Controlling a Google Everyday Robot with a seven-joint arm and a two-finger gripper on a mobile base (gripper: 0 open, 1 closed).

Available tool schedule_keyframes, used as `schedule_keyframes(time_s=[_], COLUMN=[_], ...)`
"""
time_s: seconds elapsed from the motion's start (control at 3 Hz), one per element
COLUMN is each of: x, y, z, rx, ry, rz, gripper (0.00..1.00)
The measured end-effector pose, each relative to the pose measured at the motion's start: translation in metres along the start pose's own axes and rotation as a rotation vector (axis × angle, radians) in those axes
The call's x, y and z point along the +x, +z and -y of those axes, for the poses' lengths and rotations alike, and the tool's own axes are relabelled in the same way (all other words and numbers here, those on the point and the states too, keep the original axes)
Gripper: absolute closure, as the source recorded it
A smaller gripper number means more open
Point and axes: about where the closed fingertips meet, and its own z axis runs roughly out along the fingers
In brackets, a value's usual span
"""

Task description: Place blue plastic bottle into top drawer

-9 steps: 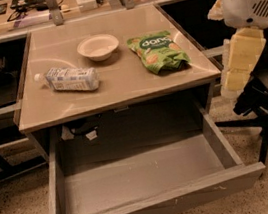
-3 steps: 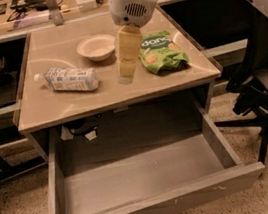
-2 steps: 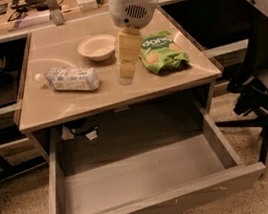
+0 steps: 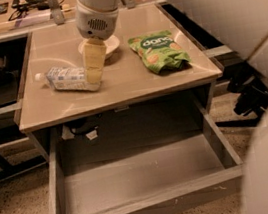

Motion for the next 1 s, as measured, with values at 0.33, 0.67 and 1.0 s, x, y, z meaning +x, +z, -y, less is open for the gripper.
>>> schedule_keyframes(time_s=[0.33,0.67,1.0], x=[-0.026,-0.041,-0.048], y=[0.02,0.036,0.06], z=[0.025,0.048,0.064], rx=[-0.026,-0.039,-0.06], ry=[-0.023,-0.026,-0.013], rz=[0.004,0.012,0.01], gripper=[0.0,0.0,0.0])
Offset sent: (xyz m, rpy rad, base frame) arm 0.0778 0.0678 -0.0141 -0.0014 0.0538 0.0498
